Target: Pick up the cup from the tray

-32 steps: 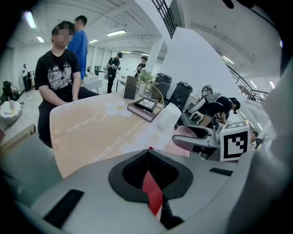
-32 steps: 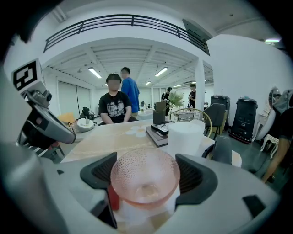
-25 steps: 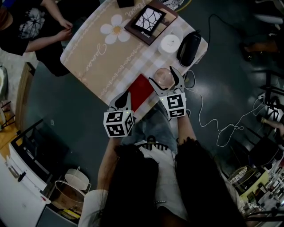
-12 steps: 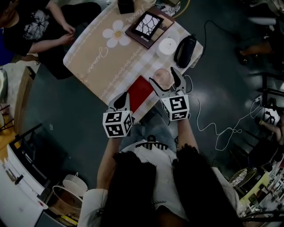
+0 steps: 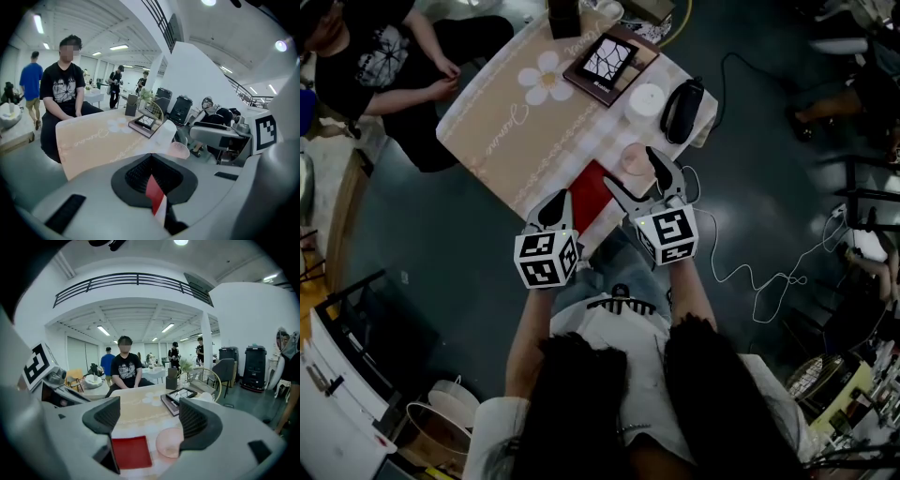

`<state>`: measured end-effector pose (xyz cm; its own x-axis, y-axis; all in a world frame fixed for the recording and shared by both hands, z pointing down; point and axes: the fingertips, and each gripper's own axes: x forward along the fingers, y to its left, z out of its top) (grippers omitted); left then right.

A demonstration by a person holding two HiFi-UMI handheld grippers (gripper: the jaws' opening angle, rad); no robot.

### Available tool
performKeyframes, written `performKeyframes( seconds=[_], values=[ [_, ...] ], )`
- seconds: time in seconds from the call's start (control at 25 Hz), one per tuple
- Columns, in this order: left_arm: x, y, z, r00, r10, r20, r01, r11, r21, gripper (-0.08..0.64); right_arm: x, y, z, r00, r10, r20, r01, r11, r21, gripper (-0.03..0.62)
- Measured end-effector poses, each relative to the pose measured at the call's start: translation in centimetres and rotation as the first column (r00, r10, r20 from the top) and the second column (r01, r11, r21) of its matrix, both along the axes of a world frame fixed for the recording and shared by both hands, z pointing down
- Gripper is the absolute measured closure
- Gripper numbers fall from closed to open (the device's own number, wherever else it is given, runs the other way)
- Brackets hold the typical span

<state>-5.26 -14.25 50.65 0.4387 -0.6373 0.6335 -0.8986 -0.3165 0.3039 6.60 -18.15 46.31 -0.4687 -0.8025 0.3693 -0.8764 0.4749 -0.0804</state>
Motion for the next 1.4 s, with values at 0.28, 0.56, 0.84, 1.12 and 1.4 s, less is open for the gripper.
performKeyframes(
  seconds=[0.28, 0.56, 0.84, 1.12, 1.4],
  values=[
    [-0.3, 0.7, -1.7, 1.000, -0.005, -0.021, 0.006, 0.999, 0.050, 0.555, -1.0, 1.9, -2.4, 0.999, 0.032, -0.005, -0.032, 0.998, 0.047, 0.317],
    [-0.7, 1.8, -3.6, 0.999, 0.007, -0.037, -0.003, 0.995, 0.102, 0.555, -1.9, 4.0, -3.4, 0.997, 0.067, 0.039, -0.068, 0.997, 0.036, 0.501],
    [-1.3, 2.9, -5.0, 0.997, 0.001, -0.072, 0.008, 0.992, 0.125, 0.555, -2.9, 5.9, -4.4, 0.996, 0.077, 0.038, -0.078, 0.996, 0.032, 0.583],
    [-1.3, 4.1, -6.6, 0.997, 0.026, -0.076, -0.013, 0.986, 0.165, 0.555, -2.6, 7.3, -5.2, 0.991, 0.134, 0.011, -0.134, 0.989, 0.055, 0.584],
    [-1.5, 5.4, -6.9, 0.996, 0.036, -0.080, -0.022, 0.985, 0.174, 0.555, -2.7, 8.4, -5.3, 0.992, 0.128, -0.008, -0.128, 0.991, 0.048, 0.584]
  ],
)
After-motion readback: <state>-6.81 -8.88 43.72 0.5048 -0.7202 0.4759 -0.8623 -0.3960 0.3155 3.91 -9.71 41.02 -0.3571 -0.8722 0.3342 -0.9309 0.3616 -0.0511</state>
